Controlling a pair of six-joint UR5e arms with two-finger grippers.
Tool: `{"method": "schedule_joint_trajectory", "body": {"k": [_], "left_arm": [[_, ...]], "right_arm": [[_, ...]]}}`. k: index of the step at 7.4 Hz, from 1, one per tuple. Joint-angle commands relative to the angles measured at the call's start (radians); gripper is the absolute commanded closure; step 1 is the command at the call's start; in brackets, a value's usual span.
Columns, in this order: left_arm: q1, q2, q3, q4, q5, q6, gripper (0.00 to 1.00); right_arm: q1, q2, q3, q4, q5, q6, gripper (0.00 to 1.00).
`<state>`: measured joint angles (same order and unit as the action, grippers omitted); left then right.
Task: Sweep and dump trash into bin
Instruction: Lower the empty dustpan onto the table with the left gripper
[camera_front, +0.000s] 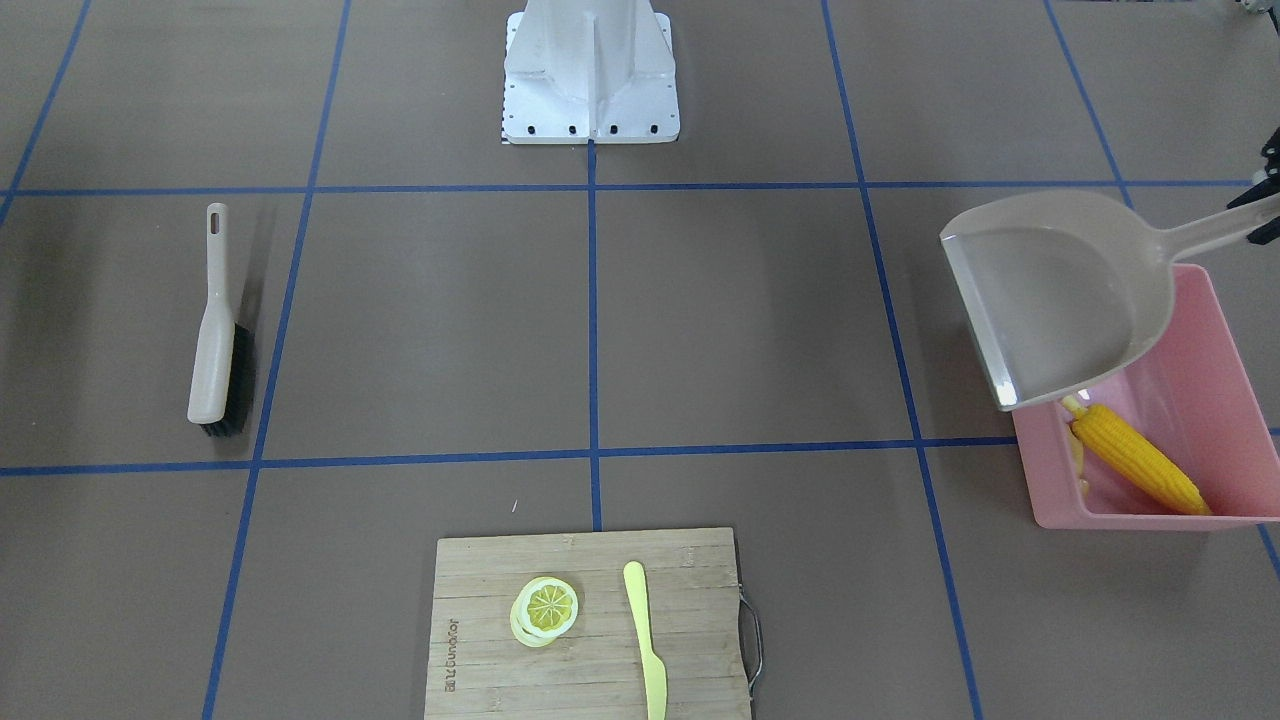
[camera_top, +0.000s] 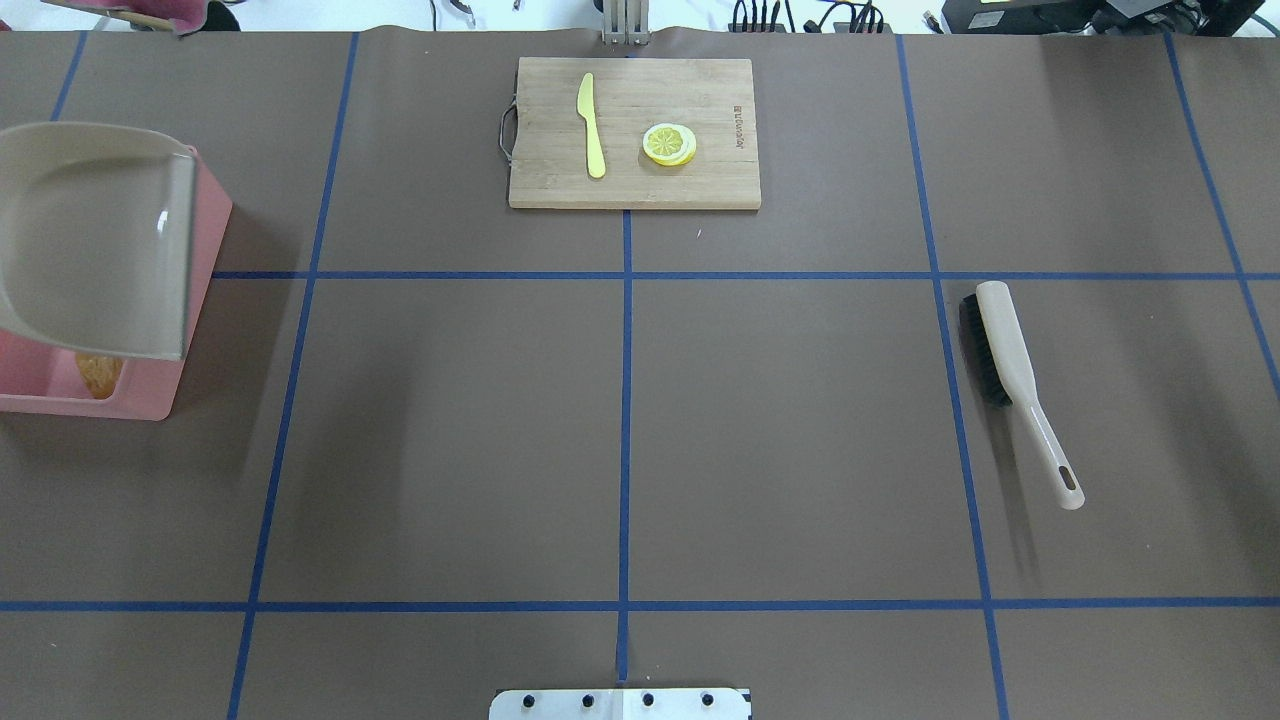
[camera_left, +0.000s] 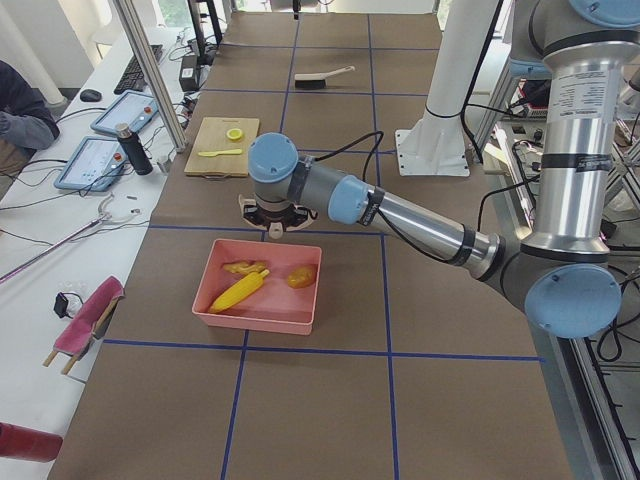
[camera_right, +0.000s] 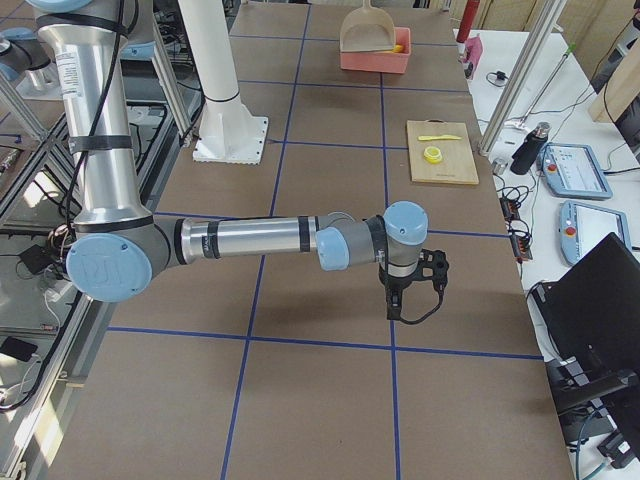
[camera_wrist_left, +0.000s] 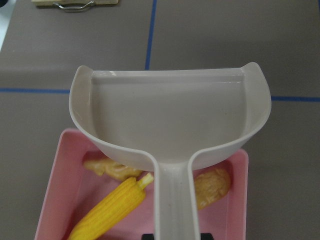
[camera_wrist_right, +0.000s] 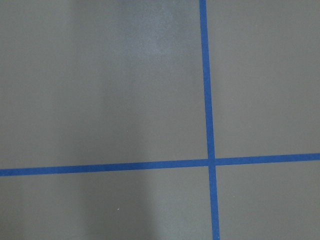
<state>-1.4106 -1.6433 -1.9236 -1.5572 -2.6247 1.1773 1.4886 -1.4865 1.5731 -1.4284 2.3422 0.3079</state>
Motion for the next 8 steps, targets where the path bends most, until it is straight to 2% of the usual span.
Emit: {"method": "schedule_joint_trajectory", "body": {"k": [1, 2, 4, 6, 8], "left_arm": [[0.174, -0.123, 0.069, 0.0, 0.008, -0.069, 1.0], [0.237, -0.168, 0.107, -0.001, 0.026, -0.094, 1.0], [0.346, -0.226, 0.179, -0.013, 0.025, -0.143, 1.0], [0.425, -0.236, 0.199, -0.23, 0.063, -0.378, 1.0], [0.495, -0.234, 0.202, -0.435, 0.171, -0.533, 1.0]], "right_arm": [[0.068, -0.066, 0.045, -0.001, 0.023, 0.002, 0.0], [0.112, -0.077, 0.053, -0.003, 0.025, -0.01, 0.0], [0.116, -0.095, 0.056, -0.004, 0.019, -0.052, 0.0], [0.114, -0.113, 0.061, -0.001, 0.017, -0.05, 0.0], [0.114, -0.139, 0.061, 0.002, 0.019, -0.05, 0.0]]}}
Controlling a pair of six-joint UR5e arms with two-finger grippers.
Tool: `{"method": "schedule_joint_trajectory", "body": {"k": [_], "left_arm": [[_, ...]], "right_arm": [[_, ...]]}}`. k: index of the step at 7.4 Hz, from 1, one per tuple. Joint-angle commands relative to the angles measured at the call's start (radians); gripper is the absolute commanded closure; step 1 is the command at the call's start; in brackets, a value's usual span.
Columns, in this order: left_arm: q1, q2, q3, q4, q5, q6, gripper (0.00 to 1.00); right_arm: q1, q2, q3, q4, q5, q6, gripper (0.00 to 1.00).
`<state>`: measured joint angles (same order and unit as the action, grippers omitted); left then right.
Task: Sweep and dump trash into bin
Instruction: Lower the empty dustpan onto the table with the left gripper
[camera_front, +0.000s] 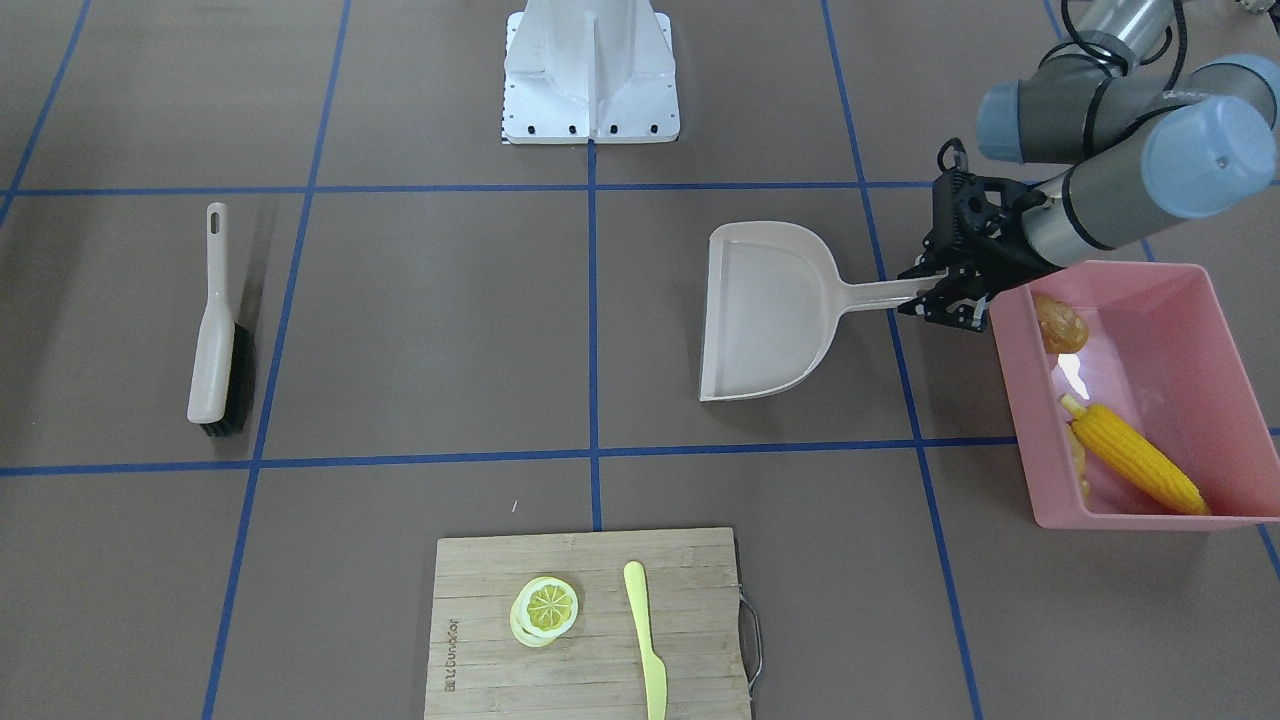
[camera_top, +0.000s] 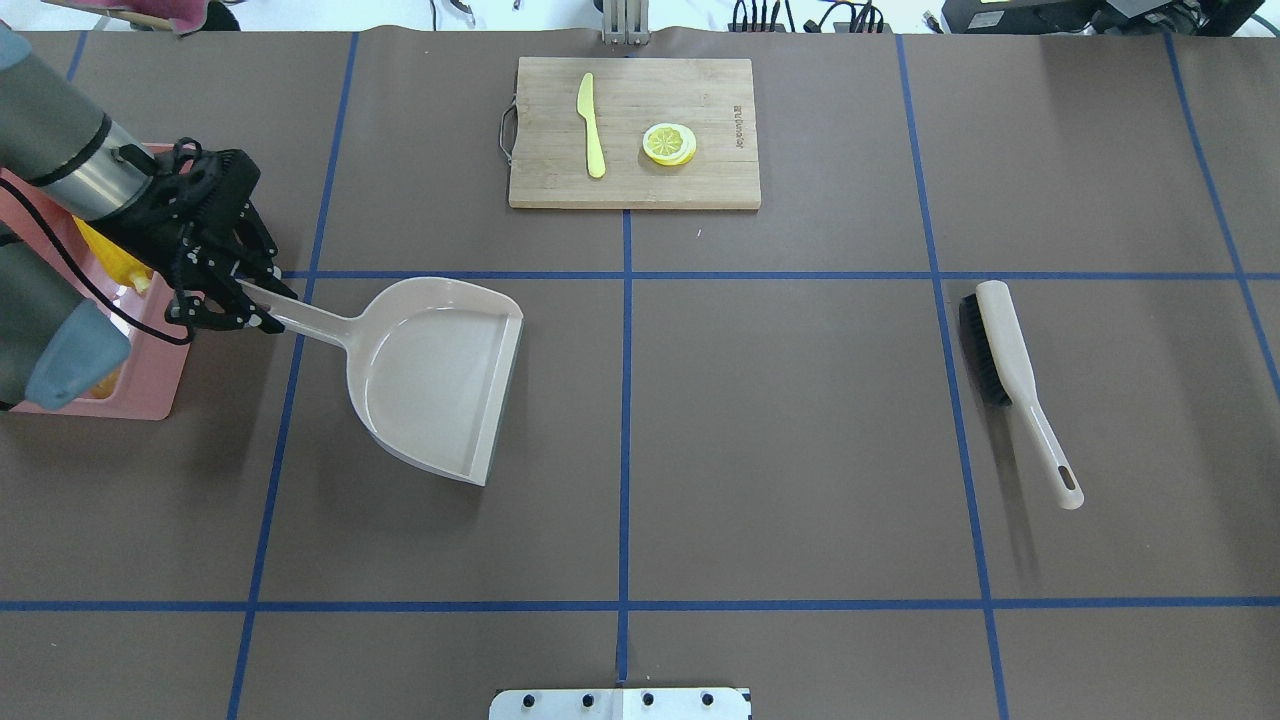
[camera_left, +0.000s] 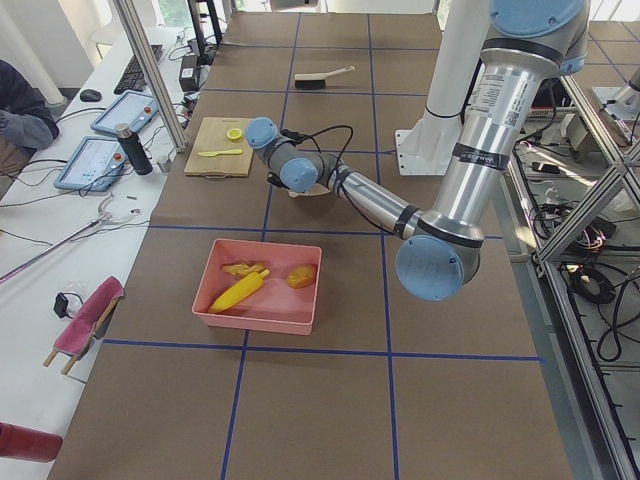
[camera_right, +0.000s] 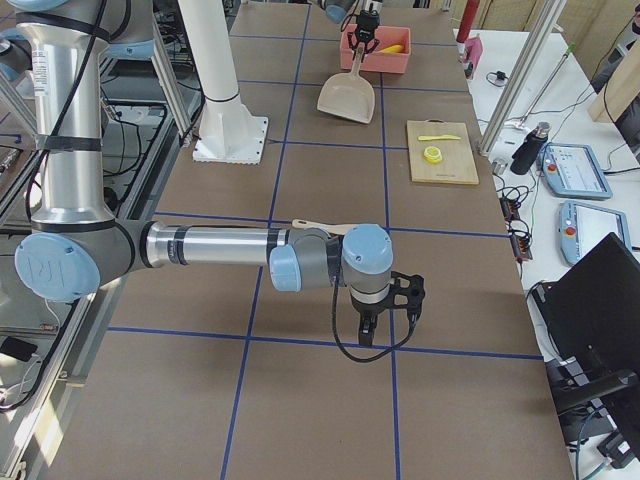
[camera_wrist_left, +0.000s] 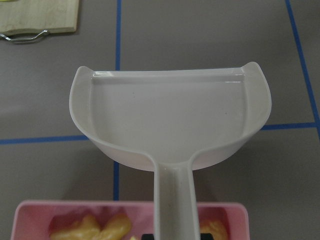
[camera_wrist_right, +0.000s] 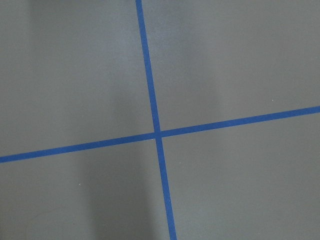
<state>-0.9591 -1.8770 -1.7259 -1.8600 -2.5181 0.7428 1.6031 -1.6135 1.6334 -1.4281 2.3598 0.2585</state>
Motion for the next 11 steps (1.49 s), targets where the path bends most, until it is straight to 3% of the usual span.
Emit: {"method": "schedule_joint_trajectory", "body": {"k": [1, 4, 6, 10, 11], "left_arm": [[0.051, -0.001, 0.005, -0.196, 0.106, -0.1, 1.0], [0.156, -0.001, 0.022, -0.391, 0.237, -0.262, 1.0], [0.189, -0.001, 0.028, -0.412, 0.23, -0.365, 1.0], [0.189, 0.004, 0.028, -0.415, 0.223, -0.399, 1.0], [0.189, 0.004, 0.026, -0.424, 0.223, -0.401, 0.91]], "right_arm": [[0.0, -0.012, -0.001, 0.001, -0.001, 0.001, 0.0], [-0.002, -0.006, -0.001, 0.003, 0.001, -0.002, 0.0], [-0.038, 0.003, 0.002, 0.001, 0.003, -0.056, 0.0], [-0.129, 0.006, 0.009, 0.081, -0.011, -0.074, 0.0], [-0.138, 0.012, 0.013, 0.081, -0.013, -0.076, 0.0]]}}
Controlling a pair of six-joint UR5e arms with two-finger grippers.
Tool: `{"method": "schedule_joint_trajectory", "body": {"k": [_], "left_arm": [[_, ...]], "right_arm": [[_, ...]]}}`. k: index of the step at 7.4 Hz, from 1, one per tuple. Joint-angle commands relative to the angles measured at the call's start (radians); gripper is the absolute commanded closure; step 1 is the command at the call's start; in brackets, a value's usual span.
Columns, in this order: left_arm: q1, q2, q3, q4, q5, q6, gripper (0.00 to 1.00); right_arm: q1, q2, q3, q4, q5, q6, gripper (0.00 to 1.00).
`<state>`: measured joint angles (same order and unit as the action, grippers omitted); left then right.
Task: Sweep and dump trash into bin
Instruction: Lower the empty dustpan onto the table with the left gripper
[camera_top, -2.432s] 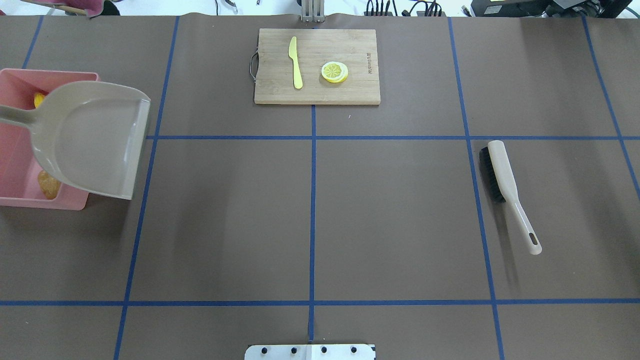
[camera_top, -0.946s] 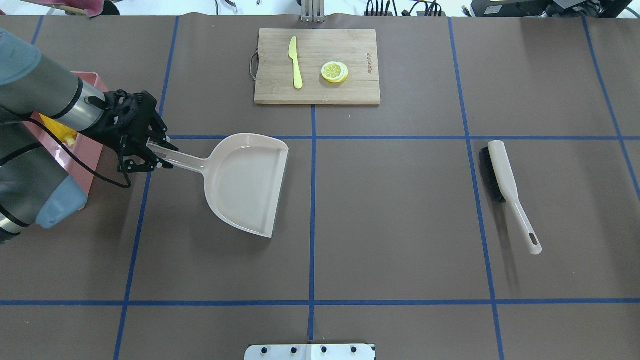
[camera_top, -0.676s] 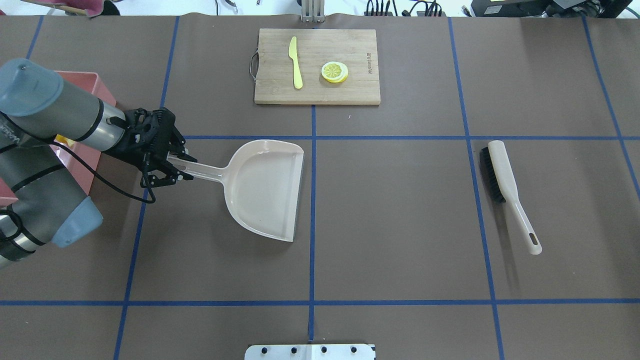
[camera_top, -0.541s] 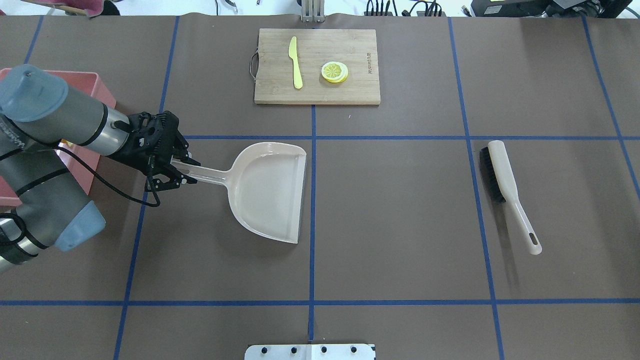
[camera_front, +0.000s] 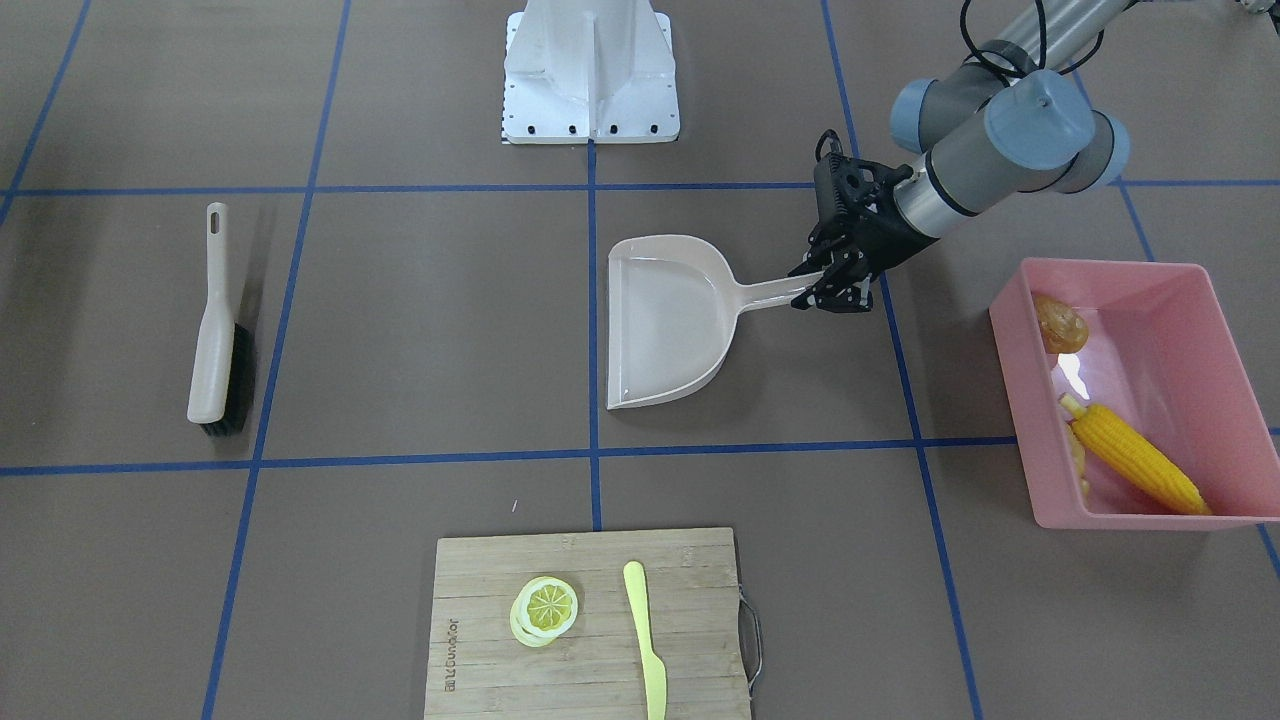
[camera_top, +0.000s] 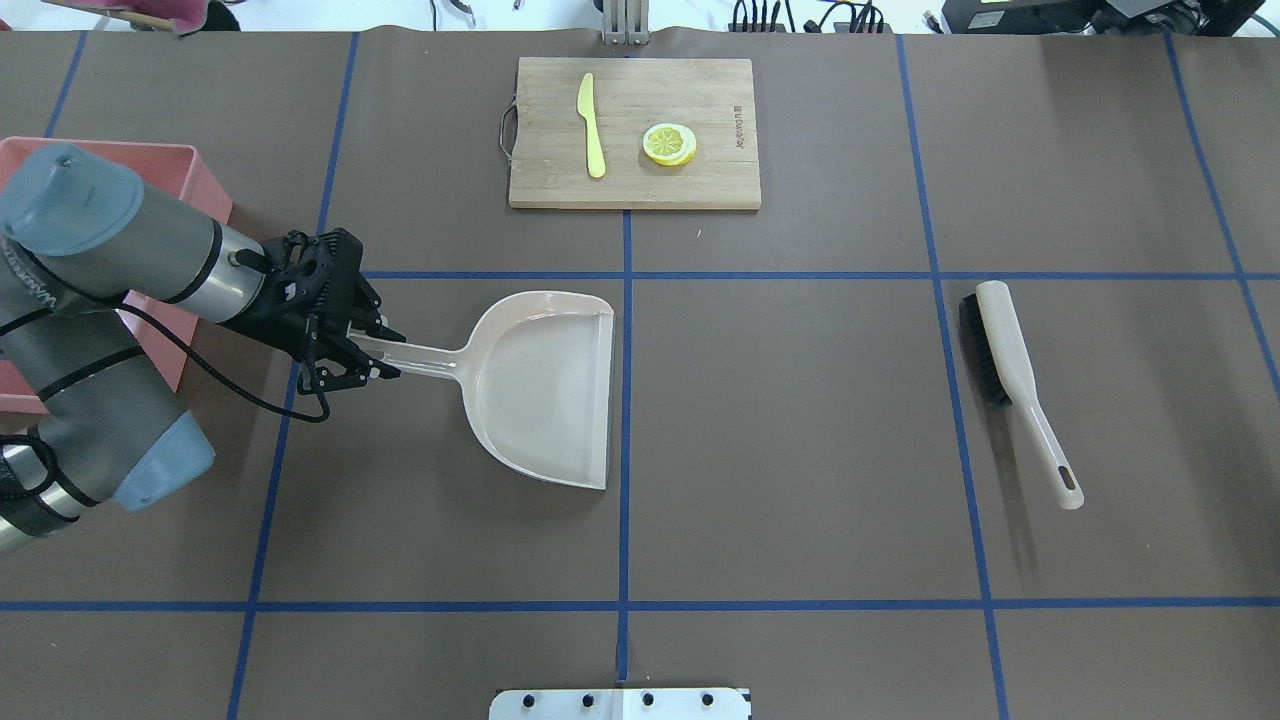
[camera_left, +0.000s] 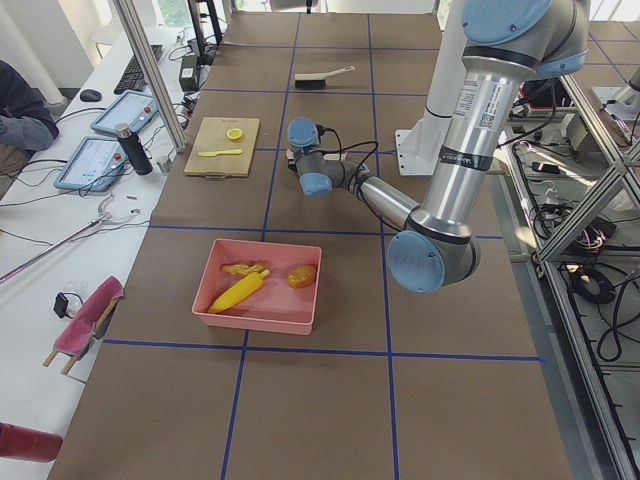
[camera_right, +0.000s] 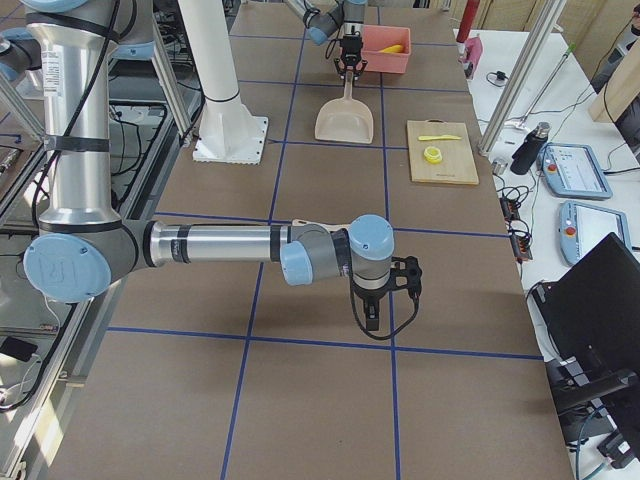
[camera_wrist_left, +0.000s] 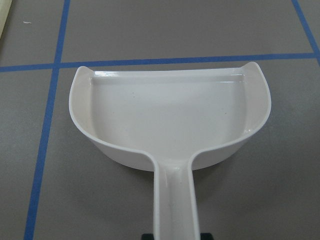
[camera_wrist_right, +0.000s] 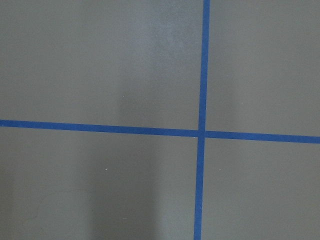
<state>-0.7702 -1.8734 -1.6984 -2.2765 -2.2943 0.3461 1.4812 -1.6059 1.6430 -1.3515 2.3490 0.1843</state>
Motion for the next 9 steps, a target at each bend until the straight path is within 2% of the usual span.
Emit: {"method": "schedule_joint_trajectory", "body": {"k": [1, 3, 4, 7, 9], "left_arm": [[0.0, 0.0, -0.001, -0.011, 0.0, -0.004, 0.86], [0.0, 0.002, -0.001, -0.032, 0.004, -0.004, 0.43], [-0.001, 0.005, -0.001, -0.038, 0.006, -0.004, 0.02], [-0.032, 0.005, -0.018, -0.037, 0.01, -0.003, 0.01], [-0.133, 0.003, -0.018, 0.047, 0.056, -0.001, 0.01]], "right_arm": [[-0.018, 0.007, 0.003, 0.005, -0.013, -0.002, 0.0], [-0.021, 0.006, -0.002, 0.008, -0.016, -0.002, 0.0], [-0.021, 0.006, 0.011, 0.008, -0.045, -0.002, 0.0], [-0.019, 0.007, 0.017, 0.005, -0.057, 0.001, 0.0], [-0.018, 0.004, 0.046, -0.012, -0.054, 0.01, 0.0]]}}
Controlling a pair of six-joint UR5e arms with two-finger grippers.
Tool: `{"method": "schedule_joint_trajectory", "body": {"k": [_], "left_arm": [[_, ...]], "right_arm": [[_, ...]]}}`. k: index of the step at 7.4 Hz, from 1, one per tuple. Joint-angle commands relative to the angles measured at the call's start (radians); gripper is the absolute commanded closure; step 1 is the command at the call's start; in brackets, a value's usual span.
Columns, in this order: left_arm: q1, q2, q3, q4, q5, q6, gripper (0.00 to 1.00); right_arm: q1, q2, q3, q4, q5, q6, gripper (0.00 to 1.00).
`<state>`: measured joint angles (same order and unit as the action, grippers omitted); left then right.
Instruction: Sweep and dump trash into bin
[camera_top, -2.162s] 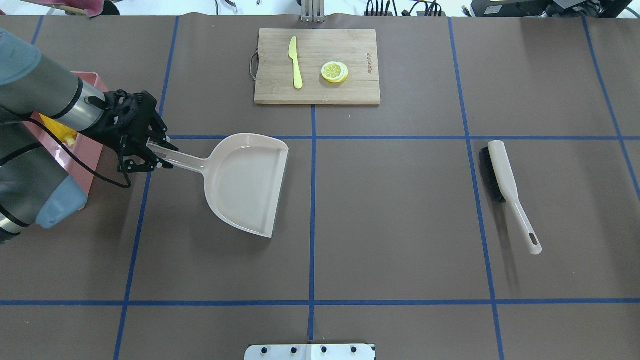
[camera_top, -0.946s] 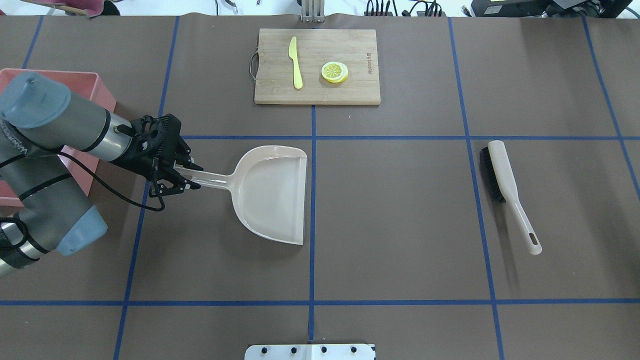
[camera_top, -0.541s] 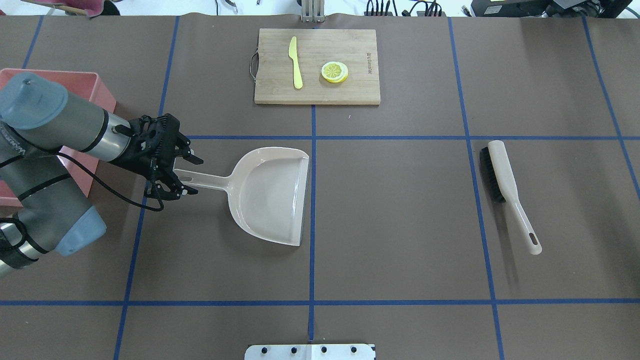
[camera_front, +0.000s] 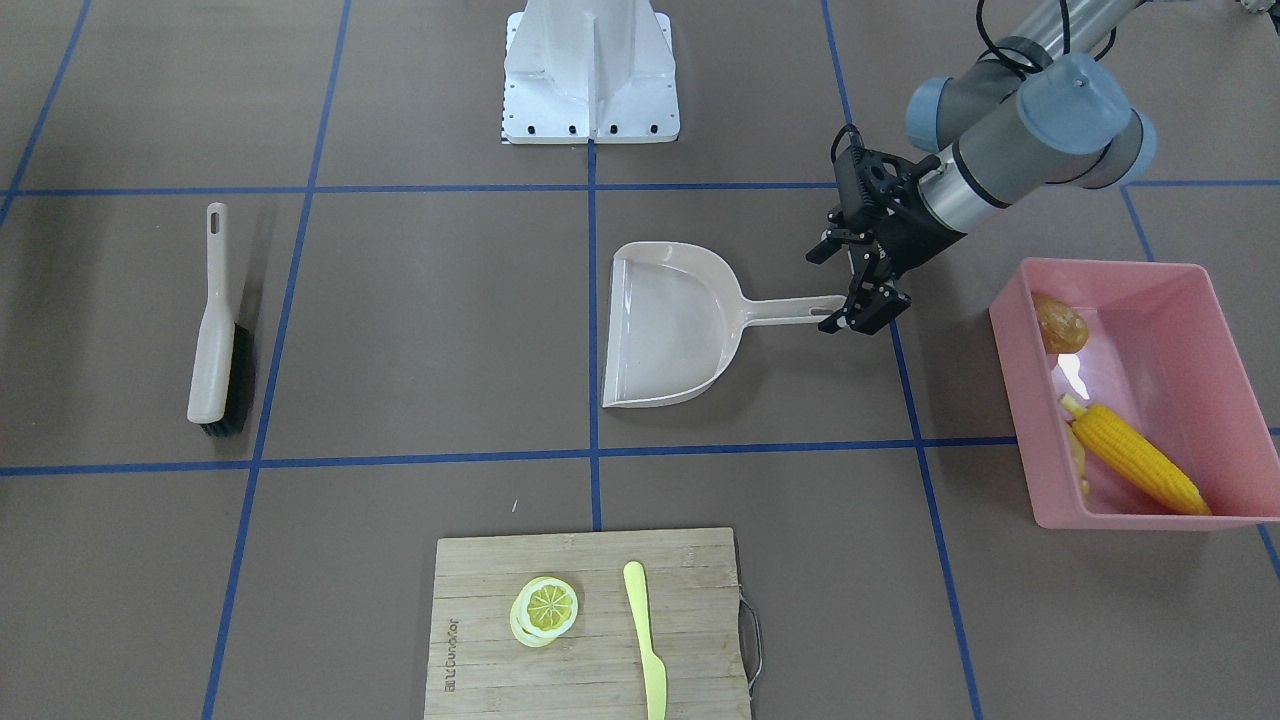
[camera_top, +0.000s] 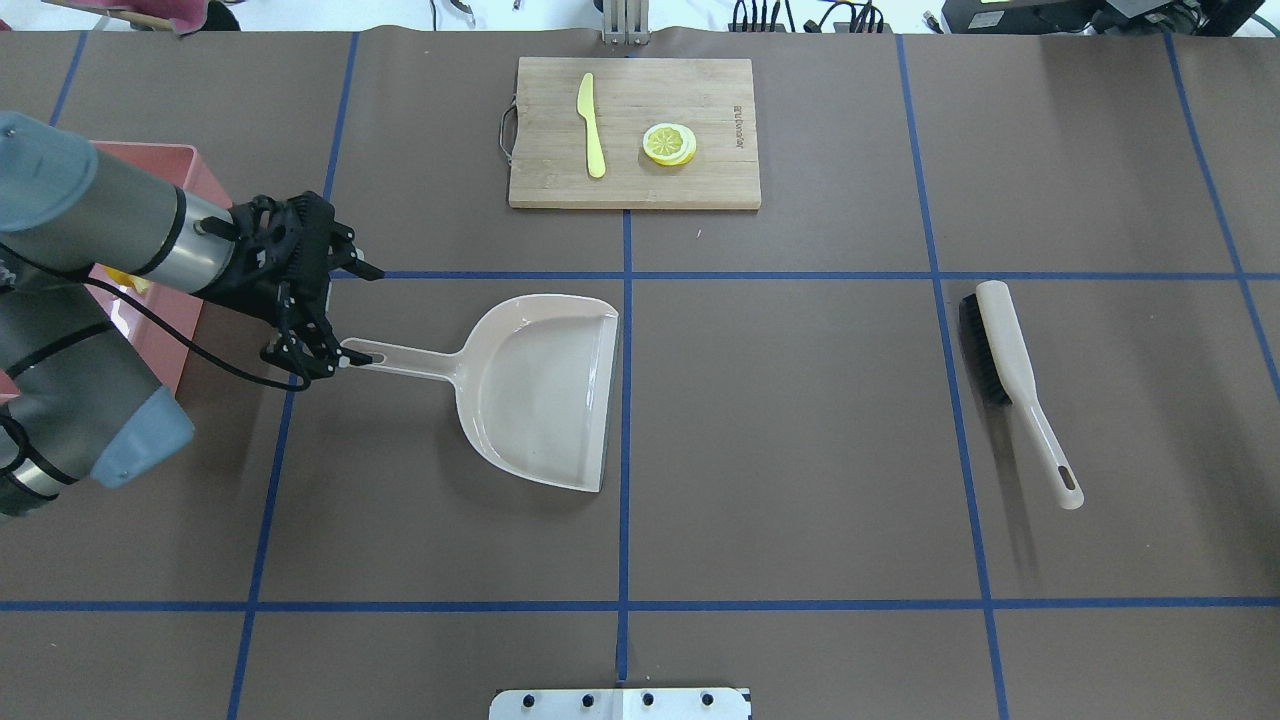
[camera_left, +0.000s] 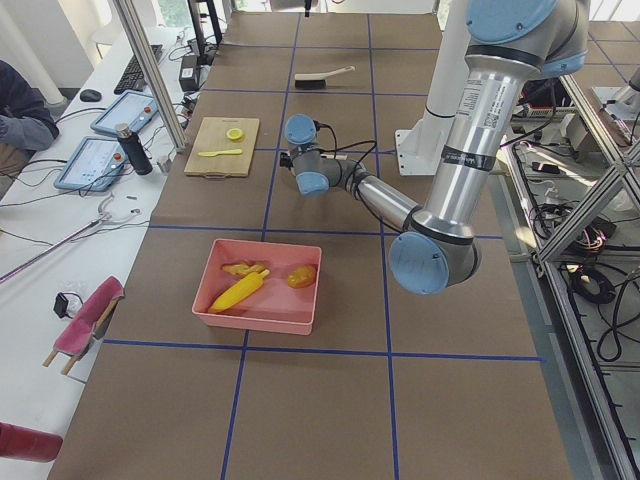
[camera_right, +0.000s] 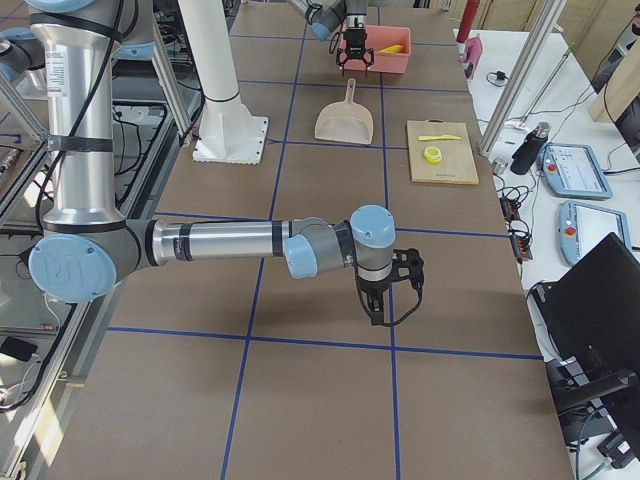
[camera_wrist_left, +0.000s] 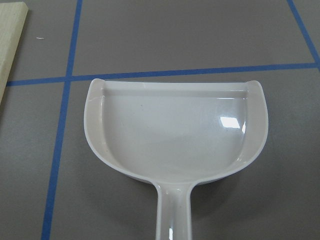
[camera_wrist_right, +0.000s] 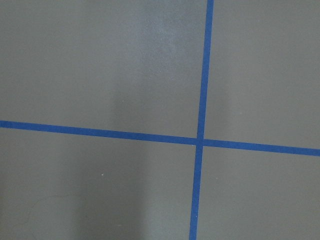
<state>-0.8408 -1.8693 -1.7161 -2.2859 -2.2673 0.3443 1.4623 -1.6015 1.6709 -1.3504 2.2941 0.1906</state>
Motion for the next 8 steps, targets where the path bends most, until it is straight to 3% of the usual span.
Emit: {"method": "schedule_joint_trajectory", "body": {"k": [1, 3, 5, 7, 8], "left_arm": [[-0.143, -0.001, 0.0, 0.185, 0.031, 0.004, 0.02], [-0.352, 0.005, 0.015, 0.438, 0.026, 0.001, 0.01], [-0.485, 0.06, 0.036, 0.604, 0.029, 0.005, 0.01], [-0.646, 0.152, 0.092, 0.648, 0.008, 0.002, 0.02], [-0.734, 0.23, 0.098, 0.66, -0.048, -0.002, 0.01]], "right_arm": [[0.001, -0.011, 0.044, -0.041, 0.002, 0.004, 0.0], [0.003, -0.032, 0.09, -0.085, 0.002, 0.004, 0.0], [0.004, -0.044, 0.092, -0.085, 0.008, 0.004, 0.0], [0.007, -0.055, 0.09, -0.085, 0.015, 0.006, 0.0], [0.009, -0.057, 0.086, -0.085, 0.018, 0.004, 0.0]]}}
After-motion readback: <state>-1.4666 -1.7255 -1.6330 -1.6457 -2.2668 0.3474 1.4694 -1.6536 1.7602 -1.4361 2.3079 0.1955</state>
